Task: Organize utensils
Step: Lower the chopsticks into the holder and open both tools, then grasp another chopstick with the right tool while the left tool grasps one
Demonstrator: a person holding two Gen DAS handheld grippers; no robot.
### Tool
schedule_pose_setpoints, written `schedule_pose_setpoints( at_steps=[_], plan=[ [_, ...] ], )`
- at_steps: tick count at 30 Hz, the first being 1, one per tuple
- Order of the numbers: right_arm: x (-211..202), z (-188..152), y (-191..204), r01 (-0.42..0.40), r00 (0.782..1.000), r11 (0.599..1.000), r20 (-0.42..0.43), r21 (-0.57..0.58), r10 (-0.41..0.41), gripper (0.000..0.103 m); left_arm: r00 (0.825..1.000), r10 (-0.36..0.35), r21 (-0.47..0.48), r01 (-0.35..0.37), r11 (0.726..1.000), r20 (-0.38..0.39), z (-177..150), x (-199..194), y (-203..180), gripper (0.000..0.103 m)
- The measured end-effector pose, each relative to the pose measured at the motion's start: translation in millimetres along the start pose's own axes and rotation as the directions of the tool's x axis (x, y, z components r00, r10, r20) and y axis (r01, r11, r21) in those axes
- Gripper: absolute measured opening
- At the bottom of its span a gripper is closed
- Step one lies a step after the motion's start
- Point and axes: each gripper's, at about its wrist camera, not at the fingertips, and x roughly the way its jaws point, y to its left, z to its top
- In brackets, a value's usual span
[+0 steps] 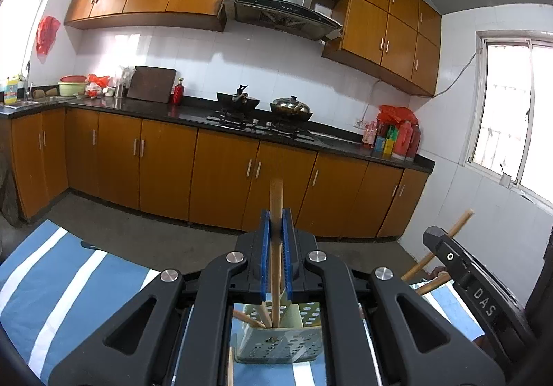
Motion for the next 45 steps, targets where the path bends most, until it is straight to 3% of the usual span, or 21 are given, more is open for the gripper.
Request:
schedule_pose_setpoints(
  at_steps=[12, 16, 19, 21, 23, 27, 31, 38, 40, 45],
  plan=[
    [-53, 5, -5, 0.021, 0.999, 1.000, 0.036, -0.016, -0.021, 0.026, 1.000, 0.022, -0.021, -0.022, 1.000, 0.004, 8, -34, 7, 0.009],
    [-78, -14, -20, 0.056, 0.998, 0.998, -0.013, -0.011, -0.056, 0.028, 0.999, 0.045, -0.024, -0.046, 0.999, -0.020, 0, -53, 21, 0.010],
    [-83, -46, -36, 0.096, 0.989, 0.995, -0.117, -0.008, -0.096, 0.028, 0.995, 0.076, -0.017, -0.078, 0.997, -0.069, -19, -64, 36, 0.019],
    [-78, -74, -47, 0.117, 0.970, 0.993, -0.216, -0.004, -0.115, 0.028, 0.987, 0.106, -0.001, -0.107, 0.994, -0.116, -38, -66, 47, 0.021],
    [-68, -107, -58, 0.133, 0.934, 0.991, -0.336, 0.009, -0.123, 0.028, 0.978, 0.124, 0.018, -0.123, 0.992, -0.169, -57, -64, 54, 0.021],
    [-48, -167, -67, 0.126, 0.837, 0.991, -0.541, 0.045, -0.081, 0.023, 0.948, 0.150, 0.062, -0.138, 0.989, -0.282, -98, -55, 67, 0.021],
    [-44, -199, -60, 0.114, 0.786, 0.992, -0.615, 0.051, -0.058, 0.018, 0.919, 0.146, 0.070, -0.129, 0.989, -0.366, -128, -48, 75, 0.021],
    [-37, -209, -40, 0.088, 0.772, 0.996, -0.632, -0.001, -0.069, 0.018, 0.895, 0.127, 0.057, -0.114, 0.992, -0.428, -153, -44, 78, 0.021],
    [-34, -208, -37, 0.097, 0.773, 0.994, -0.627, -0.042, -0.102, 0.012, 0.891, 0.119, 0.053, -0.107, 0.993, -0.439, -156, -42, 77, 0.021],
    [-34, -207, -46, 0.130, 0.769, 0.990, -0.624, -0.060, -0.138, 0.008, 0.882, 0.095, 0.044, -0.084, 0.995, -0.462, -165, -40, 75, 0.021]
  ],
)
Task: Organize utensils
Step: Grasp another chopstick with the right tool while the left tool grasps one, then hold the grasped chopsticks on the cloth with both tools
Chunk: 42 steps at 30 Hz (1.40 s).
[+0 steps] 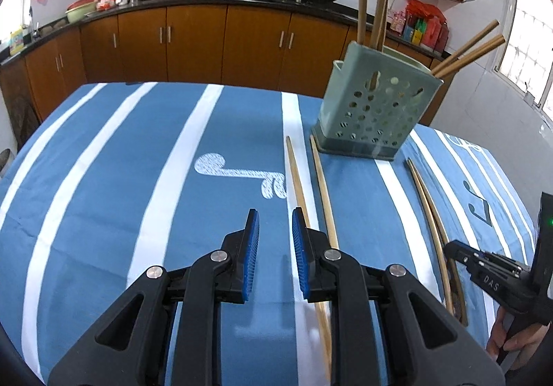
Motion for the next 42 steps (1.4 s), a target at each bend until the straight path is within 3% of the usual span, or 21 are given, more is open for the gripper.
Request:
schedule_pose_setpoints(
  at_steps=[4, 7, 13, 19, 24, 32, 42],
  plan=[
    [-1, 6, -20, 0.096, 0.995, 0.994, 0.022, 0.056, -0.097, 0.008, 0.999, -0.035, -0.002, 0.035, 0.999, -0.028, -4, 5, -4, 0.021],
    [-3, 8, -38, 0.104, 0.994, 0.988, 0.022, 0.118, -0.107, 0.008, 0.997, -0.058, 0.005, 0.058, 0.998, -0.053, -8, 12, -9, 0.020],
    [-2, 6, -35, 0.107, 0.993, 0.990, 0.031, 0.088, -0.111, 0.008, 0.993, -0.070, 0.038, 0.074, 0.997, -0.096, -15, 25, -21, 0.017],
    [-2, 6, -35, 0.092, 0.995, 0.992, 0.031, 0.084, -0.095, 0.008, 0.989, -0.027, 0.091, 0.040, 0.995, -0.148, -24, 39, -30, 0.010],
    [-2, 5, -32, 0.080, 0.996, 0.994, 0.030, 0.071, -0.082, 0.012, 0.991, 0.013, 0.118, 0.003, 0.993, -0.135, -24, 39, -31, 0.008],
    [0, 7, -28, 0.072, 0.997, 0.997, 0.036, 0.039, -0.074, 0.008, 0.988, 0.087, 0.027, -0.084, 0.996, -0.126, -7, 47, 3, 0.007],
    [13, 22, -31, 0.091, 0.994, 0.996, 0.058, 0.025, -0.092, 0.008, 0.992, 0.067, -0.001, -0.067, 0.998, -0.103, -5, 48, 12, 0.007]
  ],
)
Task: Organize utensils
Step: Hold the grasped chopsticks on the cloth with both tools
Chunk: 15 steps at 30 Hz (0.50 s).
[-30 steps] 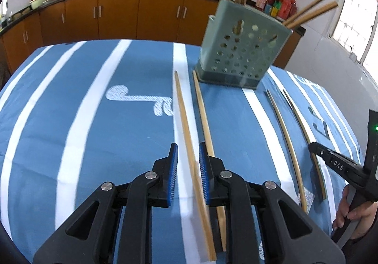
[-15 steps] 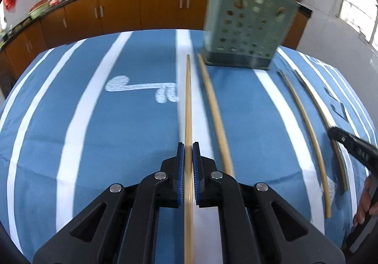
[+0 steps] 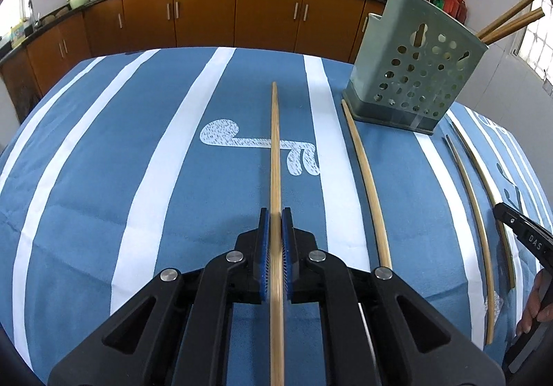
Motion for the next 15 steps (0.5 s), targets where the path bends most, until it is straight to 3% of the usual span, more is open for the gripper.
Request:
schedule_pose_setpoints(
  at_steps=[15],
  plan=[
    [-0.2, 0.0, 0.7, 0.001, 1.000, 1.000, 0.000, 0.005, -0.001, 0.008, 1.000, 0.004, 0.001, -0.004, 1.000, -0.001, -0.1, -0.2, 0.4, 0.008]
  ],
)
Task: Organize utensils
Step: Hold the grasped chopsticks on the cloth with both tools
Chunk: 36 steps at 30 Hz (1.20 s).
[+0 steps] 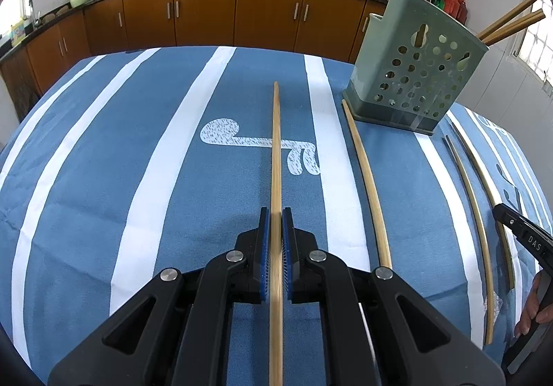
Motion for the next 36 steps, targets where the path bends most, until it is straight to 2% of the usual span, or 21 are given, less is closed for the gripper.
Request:
schedule_pose_setpoints(
  at_steps=[18, 27, 36],
  plan=[
    [0, 0, 0, -0.002, 1.000, 1.000, 0.000, 0.001, 0.002, 0.008, 1.000, -0.002, -0.003, 0.002, 1.000, 0.000, 0, 0, 0, 0.008],
    [-8, -10, 1, 0.004, 1.000, 1.000, -0.002, -0.017, -0.004, 0.008, 0.998, 0.055, 0.059, -0.055, 0.997, -0.002, -6, -5, -8, 0.008],
    [-16, -19, 1, 0.008, 1.000, 1.000, -0.005, -0.030, -0.008, 0.008, 0.997, 0.072, 0.079, -0.072, 0.994, -0.003, -11, -8, -10, 0.008]
  ],
)
